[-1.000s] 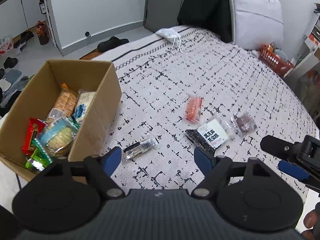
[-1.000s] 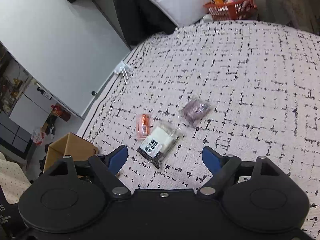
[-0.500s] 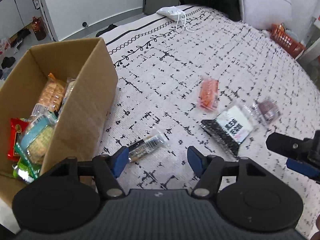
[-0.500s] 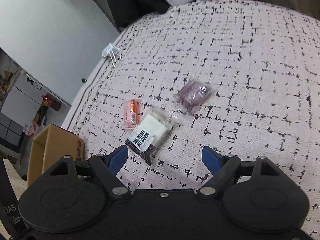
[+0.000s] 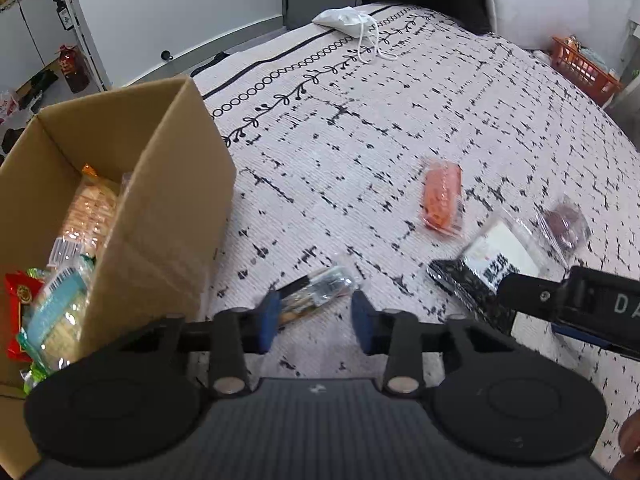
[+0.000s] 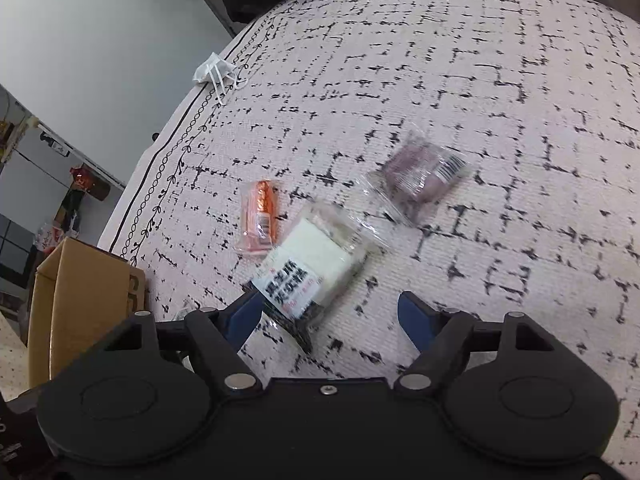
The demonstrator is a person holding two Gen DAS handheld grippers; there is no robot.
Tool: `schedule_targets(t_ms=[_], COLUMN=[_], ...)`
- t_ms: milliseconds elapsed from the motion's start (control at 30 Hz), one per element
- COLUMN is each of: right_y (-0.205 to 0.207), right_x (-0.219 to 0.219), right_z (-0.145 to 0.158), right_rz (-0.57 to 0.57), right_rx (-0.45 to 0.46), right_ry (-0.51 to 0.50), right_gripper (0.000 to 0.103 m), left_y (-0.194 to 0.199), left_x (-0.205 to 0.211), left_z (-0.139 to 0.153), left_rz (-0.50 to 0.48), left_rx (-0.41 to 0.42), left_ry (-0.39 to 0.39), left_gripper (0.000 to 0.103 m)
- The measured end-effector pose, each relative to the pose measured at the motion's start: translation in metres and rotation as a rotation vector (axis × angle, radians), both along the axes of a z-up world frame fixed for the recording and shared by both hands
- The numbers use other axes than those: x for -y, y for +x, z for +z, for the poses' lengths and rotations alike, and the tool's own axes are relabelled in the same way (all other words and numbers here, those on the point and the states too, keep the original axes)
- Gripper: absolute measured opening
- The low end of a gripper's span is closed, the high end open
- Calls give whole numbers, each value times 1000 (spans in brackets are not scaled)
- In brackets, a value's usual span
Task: Organize snacks
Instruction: 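Move both tools back over the remaining snacks on the bed, then grasp the clear stick snack with the left tool while the right tool grasps the white packet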
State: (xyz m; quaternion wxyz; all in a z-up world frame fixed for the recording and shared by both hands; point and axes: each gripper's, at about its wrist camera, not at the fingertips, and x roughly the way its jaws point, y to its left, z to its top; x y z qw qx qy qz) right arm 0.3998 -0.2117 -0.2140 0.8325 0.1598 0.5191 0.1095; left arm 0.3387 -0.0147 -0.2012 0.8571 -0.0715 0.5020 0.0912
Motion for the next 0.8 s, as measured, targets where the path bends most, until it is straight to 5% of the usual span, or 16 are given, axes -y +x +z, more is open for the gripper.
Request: schedule_targets(t_ms=[233, 300, 400, 433, 533, 700, 800], right_y=[8, 9, 10, 11, 12, 10, 10], right_x=[-5, -5, -4, -3, -3, 0, 4], right_z=[-2, -1, -2, -3, -1, 5, 8], right_rz=[-29, -32, -34, -29, -24, -19, -28], right_rx=[29, 37, 50, 46, 49, 50, 61], right_ry=[-13, -35, -59, -36, -34, -34, -35], right_gripper=[73, 67, 46, 36, 31, 21, 18], left_y=[12, 13, 13, 14, 20, 26, 28], left_x=[-6, -6, -5, -5, -3, -6, -3], left_z=[3, 4, 10, 12, 18, 13, 11], left_rz=[-25, -25, -47, -52, -80, -84, -95], left_rx=[-19, -21, -6, 7, 21, 13, 24], left_ry=[-146, -172, -190, -180, -145, -153, -117], left_gripper=[13, 13, 14, 16, 25, 67, 68])
